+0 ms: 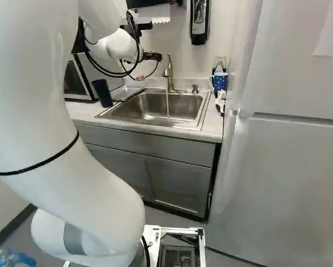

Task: Rinse the cup and place it in the tray

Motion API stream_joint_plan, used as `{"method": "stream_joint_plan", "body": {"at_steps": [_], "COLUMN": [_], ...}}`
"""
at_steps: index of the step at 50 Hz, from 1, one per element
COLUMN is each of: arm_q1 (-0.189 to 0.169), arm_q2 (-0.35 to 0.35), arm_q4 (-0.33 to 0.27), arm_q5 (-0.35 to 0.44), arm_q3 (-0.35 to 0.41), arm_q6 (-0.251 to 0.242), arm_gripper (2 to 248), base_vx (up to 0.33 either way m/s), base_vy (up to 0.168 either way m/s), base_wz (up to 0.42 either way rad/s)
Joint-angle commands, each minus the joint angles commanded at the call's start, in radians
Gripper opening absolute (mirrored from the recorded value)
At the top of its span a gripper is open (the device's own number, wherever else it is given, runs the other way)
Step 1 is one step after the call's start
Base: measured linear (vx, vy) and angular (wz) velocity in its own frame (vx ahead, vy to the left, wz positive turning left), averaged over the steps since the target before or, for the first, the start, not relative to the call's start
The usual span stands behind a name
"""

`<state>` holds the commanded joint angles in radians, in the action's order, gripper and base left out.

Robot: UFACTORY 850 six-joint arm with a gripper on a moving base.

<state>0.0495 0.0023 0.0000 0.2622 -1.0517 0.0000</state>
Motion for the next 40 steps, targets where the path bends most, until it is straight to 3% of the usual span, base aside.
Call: {"method": "stream_joint_plan", "body": {"at_steps": [17, 40], "arm_q1": [-0.004, -0.027], "arm_q2": [0.074, 0.11], "arm_q4": [0.0, 0.0], "arm_q5": [-0.068, -0.283], "arm_q3": [0.073, 0.107], "arm_q6": [0.0, 0.0], "arm_gripper": [247, 247], "base_vx": [0.0, 0.0], "base_vy": [0.0, 0.0], "base_wz": [0.0, 0.0]}}
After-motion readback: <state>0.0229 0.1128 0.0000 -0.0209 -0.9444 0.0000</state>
